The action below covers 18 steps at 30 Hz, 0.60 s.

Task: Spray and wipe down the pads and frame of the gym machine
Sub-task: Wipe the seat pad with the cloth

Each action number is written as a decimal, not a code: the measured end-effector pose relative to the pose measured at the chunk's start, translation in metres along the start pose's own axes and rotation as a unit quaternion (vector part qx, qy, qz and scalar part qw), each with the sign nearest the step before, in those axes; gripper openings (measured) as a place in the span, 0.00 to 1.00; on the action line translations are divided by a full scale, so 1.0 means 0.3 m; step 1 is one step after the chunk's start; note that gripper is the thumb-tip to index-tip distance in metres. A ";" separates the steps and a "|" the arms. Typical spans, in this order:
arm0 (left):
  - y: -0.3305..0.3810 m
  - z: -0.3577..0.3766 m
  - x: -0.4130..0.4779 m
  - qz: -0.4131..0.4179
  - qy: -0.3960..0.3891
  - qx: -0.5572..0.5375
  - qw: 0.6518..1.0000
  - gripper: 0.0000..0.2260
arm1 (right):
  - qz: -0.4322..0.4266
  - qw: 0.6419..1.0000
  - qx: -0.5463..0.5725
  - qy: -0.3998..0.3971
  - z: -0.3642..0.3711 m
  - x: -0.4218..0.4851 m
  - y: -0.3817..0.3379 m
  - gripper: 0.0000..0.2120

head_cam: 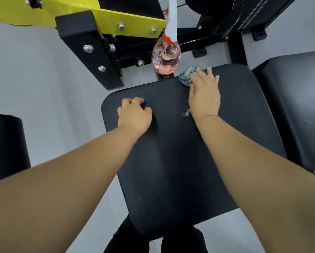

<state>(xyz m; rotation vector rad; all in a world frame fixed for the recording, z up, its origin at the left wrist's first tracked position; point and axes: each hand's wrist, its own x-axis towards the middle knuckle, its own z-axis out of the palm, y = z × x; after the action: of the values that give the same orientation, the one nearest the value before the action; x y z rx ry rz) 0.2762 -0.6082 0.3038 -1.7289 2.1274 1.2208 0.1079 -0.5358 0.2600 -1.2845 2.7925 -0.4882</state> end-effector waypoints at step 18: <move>0.256 -0.010 0.207 0.043 0.037 -0.226 0.972 0.42 | -0.164 0.985 0.043 0.031 -0.022 0.080 0.093 0.12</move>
<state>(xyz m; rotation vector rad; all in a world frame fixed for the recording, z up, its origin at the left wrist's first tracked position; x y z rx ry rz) 0.1899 -0.6563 0.3084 -1.8871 2.1009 1.8084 0.0705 -0.5349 0.2606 -1.7455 2.5799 -0.6624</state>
